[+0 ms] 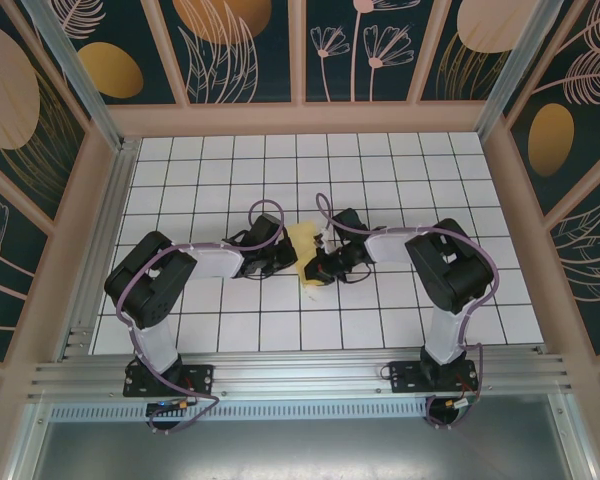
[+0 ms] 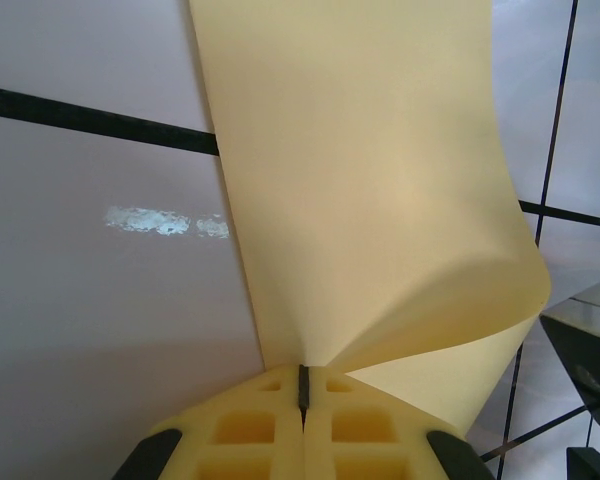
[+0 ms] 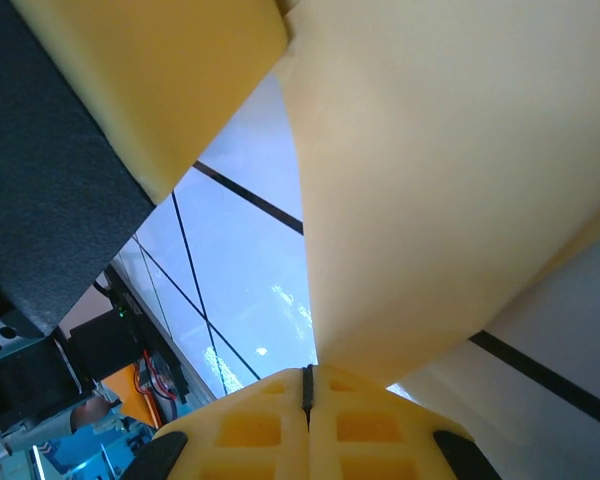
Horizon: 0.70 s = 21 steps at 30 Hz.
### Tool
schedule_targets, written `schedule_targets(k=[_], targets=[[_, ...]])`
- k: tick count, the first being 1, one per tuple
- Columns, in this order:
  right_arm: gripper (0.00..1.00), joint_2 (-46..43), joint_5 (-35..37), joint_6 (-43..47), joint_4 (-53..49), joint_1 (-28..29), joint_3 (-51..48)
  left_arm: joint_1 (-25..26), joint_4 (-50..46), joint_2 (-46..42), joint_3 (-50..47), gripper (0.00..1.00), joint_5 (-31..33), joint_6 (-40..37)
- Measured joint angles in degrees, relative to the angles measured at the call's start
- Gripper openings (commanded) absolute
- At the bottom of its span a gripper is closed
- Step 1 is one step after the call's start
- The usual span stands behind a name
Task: Fold a paper plane with a square sheet of paper (pick it up from the middle)
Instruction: Third fold the triangle at the center of the table.
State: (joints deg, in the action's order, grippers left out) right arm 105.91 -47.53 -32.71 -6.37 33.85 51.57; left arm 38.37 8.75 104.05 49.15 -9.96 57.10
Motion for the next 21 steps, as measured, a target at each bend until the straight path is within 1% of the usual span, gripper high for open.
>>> schedule_targets(k=[18, 21], targets=[[0.02, 1.1, 3.6, 0.9, 0.4, 1.3, 0.0, 0.0, 0.0, 0.0, 0.0, 0.0, 0.1, 0.1], [0.03, 1.1, 4.1, 0.9, 0.4, 1.4, 0.2, 0.0, 0.0, 0.0, 0.0, 0.0, 0.2, 0.2]])
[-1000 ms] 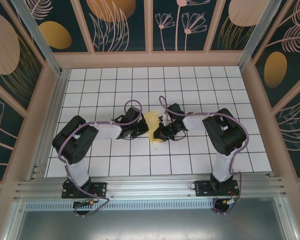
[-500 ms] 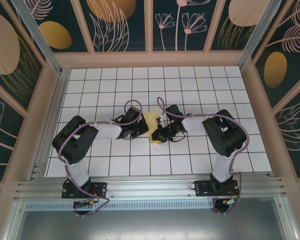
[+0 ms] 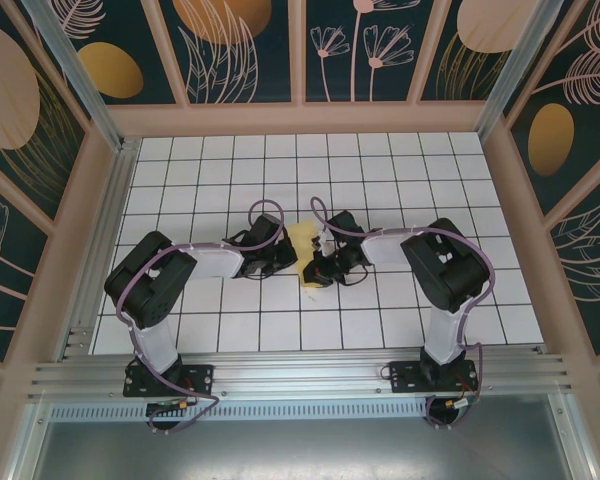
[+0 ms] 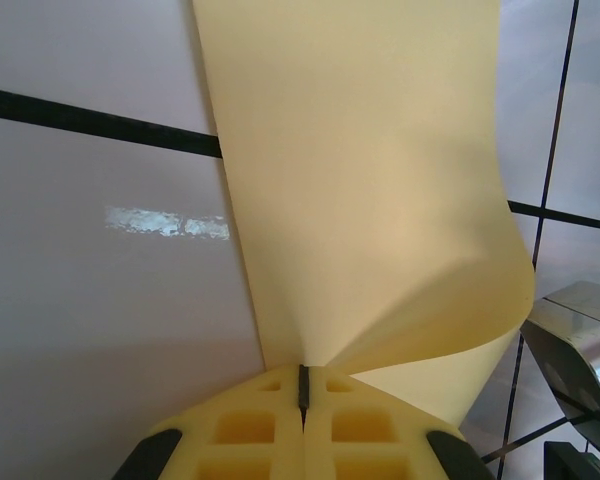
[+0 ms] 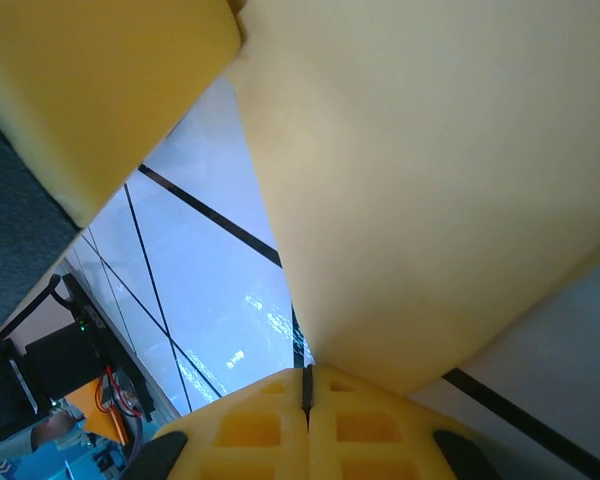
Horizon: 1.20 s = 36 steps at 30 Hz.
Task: Fold a paper plane with a square sheet of paper (pick it up from the middle)
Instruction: Third fold the triangle at the center of the table.
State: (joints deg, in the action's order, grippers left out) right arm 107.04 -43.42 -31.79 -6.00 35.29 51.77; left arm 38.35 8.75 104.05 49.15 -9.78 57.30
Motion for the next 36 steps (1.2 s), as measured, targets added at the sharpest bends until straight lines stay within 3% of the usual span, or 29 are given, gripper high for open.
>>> schedule_targets(k=[7, 14, 30, 36], targets=[[0.11, -1.1, 1.7, 0.0, -0.5, 0.2, 0.5, 0.0, 0.0, 0.0, 0.0, 0.0, 0.7, 0.0], [0.11, -9.7, 6.4, 0.3, -0.2, -0.8, 0.7, 0.0, 0.0, 0.0, 0.0, 0.0, 0.8, 0.0], [0.08, -3.4, 9.4, 0.3, -0.5, -1.1, 1.1, 0.0, -0.3, 0.0, 0.3, 0.0, 0.9, 0.0], [0.07, -2.0, 10.4, 0.3, -0.9, -1.1, 1.3, 0.0, -2.0, 0.0, 1.1, 0.05, 1.9, -0.2]])
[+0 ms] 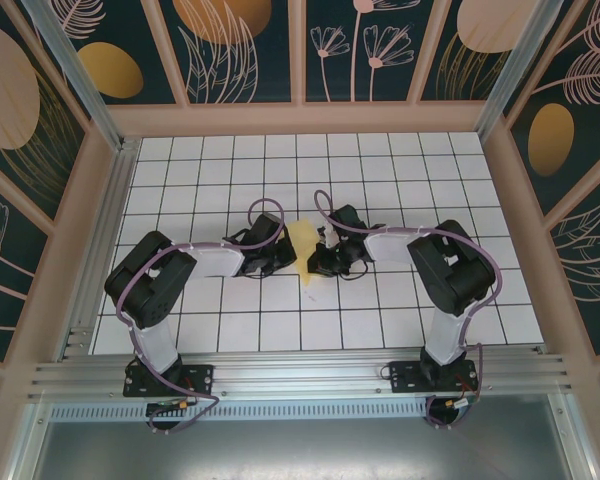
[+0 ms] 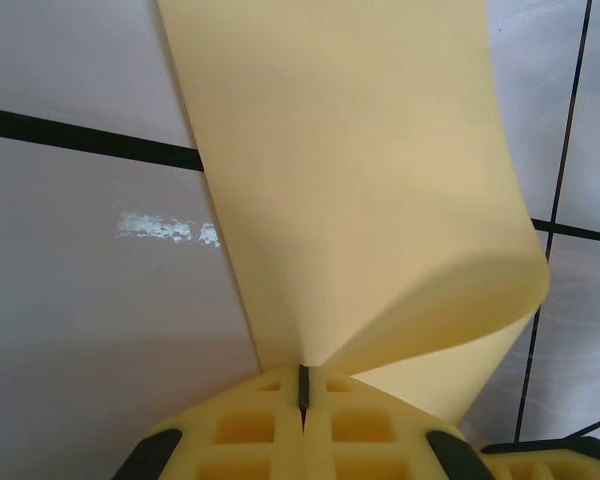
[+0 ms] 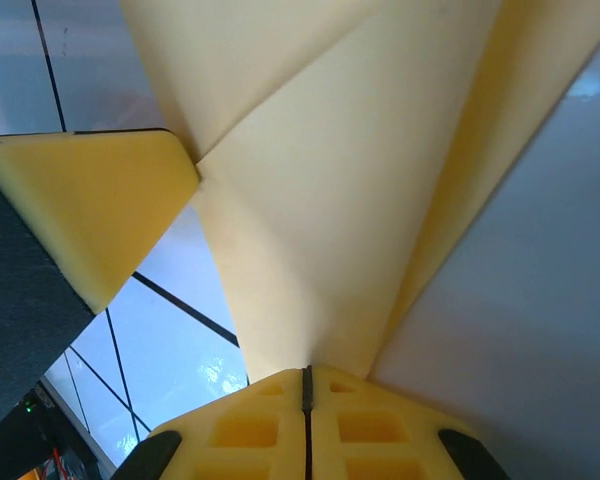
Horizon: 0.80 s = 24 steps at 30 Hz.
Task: Fold a paper plane with a square sheet of paper (pick it up from the middle)
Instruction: Third fold the triangle at the center of the table.
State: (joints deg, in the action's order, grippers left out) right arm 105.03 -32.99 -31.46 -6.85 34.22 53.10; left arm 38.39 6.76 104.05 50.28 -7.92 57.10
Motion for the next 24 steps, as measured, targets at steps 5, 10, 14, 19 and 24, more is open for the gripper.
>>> schedule_targets(k=[5, 10, 14, 19, 24], targets=[[0.07, 0.2, 0.3, -0.3, 0.0, 0.0, 0.2, 0.3, -2.0, -0.5, 0.5, 0.19, 2.7, 0.0], [0.06, 0.5, 0.2, -0.8, -0.5, 0.0, 0.5, 0.2, -3.5, -5.2, -0.2, 0.26, 7.4, 0.4], [0.05, 0.8, 0.1, -1.3, -0.9, 0.0, 1.0, 0.2, -0.2, -10.1, -2.6, 0.17, 6.8, 0.8], [0.03, 0.8, 0.0, -2.1, -1.1, -0.1, 1.1, 1.4, 3.9, -9.8, -5.0, 0.1, 3.7, 1.7], [0.02, 0.8, 0.0, -2.4, -1.1, -0.1, 1.1, 3.9, 5.6, -5.4, -4.7, 0.07, 2.3, 2.2]])
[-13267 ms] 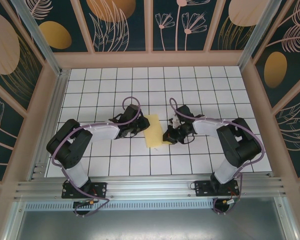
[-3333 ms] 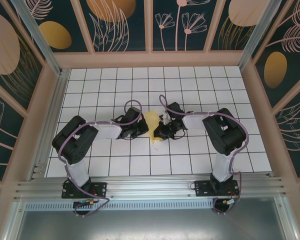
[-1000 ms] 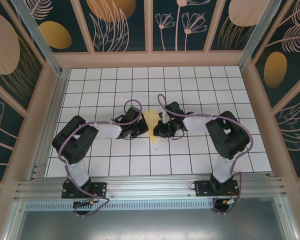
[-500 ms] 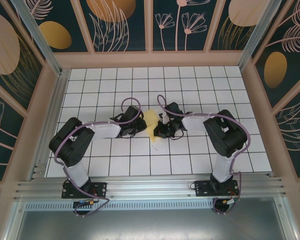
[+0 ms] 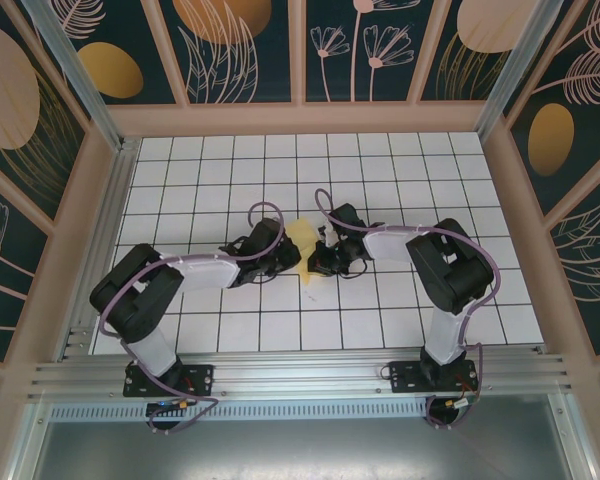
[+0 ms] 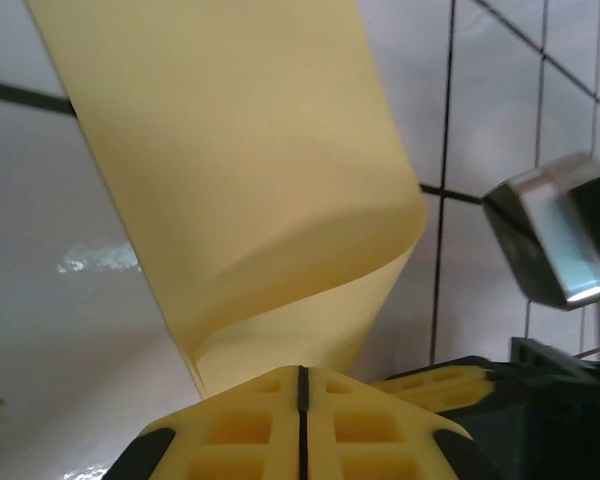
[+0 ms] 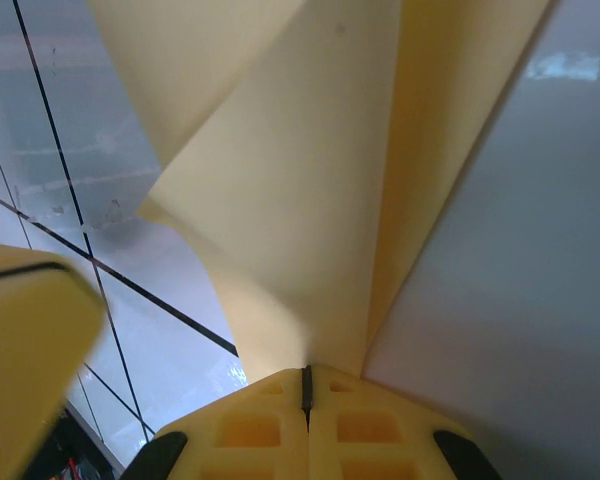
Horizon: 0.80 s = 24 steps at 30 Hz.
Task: Fold a paper plane with a square sheet of paper (pick it up from the middle)
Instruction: Third fold the triangle at the center of the table.
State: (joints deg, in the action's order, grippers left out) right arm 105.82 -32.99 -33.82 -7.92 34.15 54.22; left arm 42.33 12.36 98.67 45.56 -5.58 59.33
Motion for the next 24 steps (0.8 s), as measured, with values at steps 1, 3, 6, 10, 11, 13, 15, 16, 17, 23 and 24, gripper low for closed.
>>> schedule_targets(k=[1, 3, 6, 10, 11, 13, 15, 16, 17, 23, 24], targets=[[0.02, 0.0, 0.0, 0.0, 0.0, 0.0, 0.0, 0.2, 0.0, 0.9, 0.0, 0.06, 0.0, 0.3], [0.02, 0.0, 0.0, 0.0, 0.0, 0.0, 0.0, 0.2, -0.2, 2.7, 0.1, 0.06, 0.1, 0.7], [0.02, 0.0, -0.1, -0.2, 0.0, -0.1, 0.0, 0.2, -0.1, 3.7, 0.5, 0.05, 0.1, 1.1], [0.02, 0.0, -0.9, -1.2, 0.2, -0.5, 0.0, 0.2, -0.4, 4.6, 1.6, 0.04, 0.2, 1.2], [0.02, 0.0, -1.1, -1.4, 0.3, -0.7, 0.0, 0.2, -0.7, 4.6, 1.7, 0.03, 0.3, 1.2], [0.02, -0.4, -1.2, -1.7, 0.5, -1.4, 0.0, 0.2, -1.0, 4.8, 2.0, 0.03, 0.5, 1.2], [0.02, -1.2, -1.0, -2.1, 0.5, -2.0, 0.1, 0.2, -1.4, 4.8, 2.2, 0.03, 0.6, 1.2], [0.02, -1.5, -0.9, -2.1, 0.4, -2.2, 0.4, 0.2, -1.7, 4.8, 2.3, 0.02, 0.7, 1.2], [0.02, -1.6, -0.7, -2.1, 0.4, -2.4, 1.0, 0.2, -2.0, 4.8, 2.5, 0.02, 0.7, 1.1], [0.02, -1.4, 0.0, -2.1, 0.4, -2.4, 3.8, 0.2, -3.6, 5.2, 3.7, 0.02, 0.9, 0.7], [0.02, -1.2, 0.1, -2.1, 0.4, -2.4, 3.9, 0.2, -3.8, 5.2, 3.8, 0.01, 1.0, 0.7]])
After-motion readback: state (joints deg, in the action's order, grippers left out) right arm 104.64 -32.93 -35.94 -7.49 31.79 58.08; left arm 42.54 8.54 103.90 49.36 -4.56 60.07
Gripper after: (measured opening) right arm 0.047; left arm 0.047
